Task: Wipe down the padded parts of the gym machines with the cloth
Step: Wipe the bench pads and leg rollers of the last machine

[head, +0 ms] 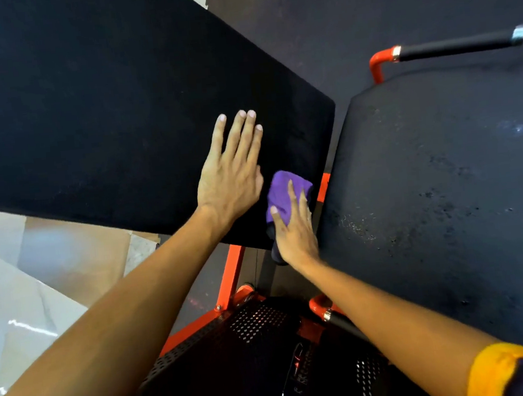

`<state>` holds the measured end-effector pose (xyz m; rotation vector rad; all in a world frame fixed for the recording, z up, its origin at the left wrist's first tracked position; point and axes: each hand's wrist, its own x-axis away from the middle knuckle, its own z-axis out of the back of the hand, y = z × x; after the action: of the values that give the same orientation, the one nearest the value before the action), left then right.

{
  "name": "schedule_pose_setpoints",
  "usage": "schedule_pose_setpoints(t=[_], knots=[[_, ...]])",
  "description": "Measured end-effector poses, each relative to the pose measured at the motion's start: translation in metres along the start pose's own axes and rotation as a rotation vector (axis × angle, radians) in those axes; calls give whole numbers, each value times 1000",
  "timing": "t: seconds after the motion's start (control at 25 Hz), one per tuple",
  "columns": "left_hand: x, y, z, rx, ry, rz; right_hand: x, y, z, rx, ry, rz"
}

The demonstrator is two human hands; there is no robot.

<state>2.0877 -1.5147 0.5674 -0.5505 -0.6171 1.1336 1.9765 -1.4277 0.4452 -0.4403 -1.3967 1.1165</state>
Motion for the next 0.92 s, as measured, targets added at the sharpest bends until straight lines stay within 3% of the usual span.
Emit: schedule_pose_setpoints(t=[0.12,0.28,0.36,0.52,0.6,0.68,0.8,0.92], knots=[[-2,4,-5,-65,-34,0,-52,7,14,-120,84,-266],[-4,5,-4,-42,-49,0,-101,-15,37,-357,141,-485],[-4,6,-5,-41,-55,2,-82,-27,33,-263,104,-417],[-5,5,-5,-42,-50,-6,-43,-41,15,-126,27,-95],[-5,6,-4,-42,-56,-10,-69,-33,27,-84,117,-126],[-7,6,-3,-31,-70,-13,-110,-26,44,-153,178,-279],[-7,7,-2,-29,-77,-23,-139,-22,63,-265,148,-455],[-6,8,-5,-37,-71,-12,-97,-41,53,-250,124,-257]])
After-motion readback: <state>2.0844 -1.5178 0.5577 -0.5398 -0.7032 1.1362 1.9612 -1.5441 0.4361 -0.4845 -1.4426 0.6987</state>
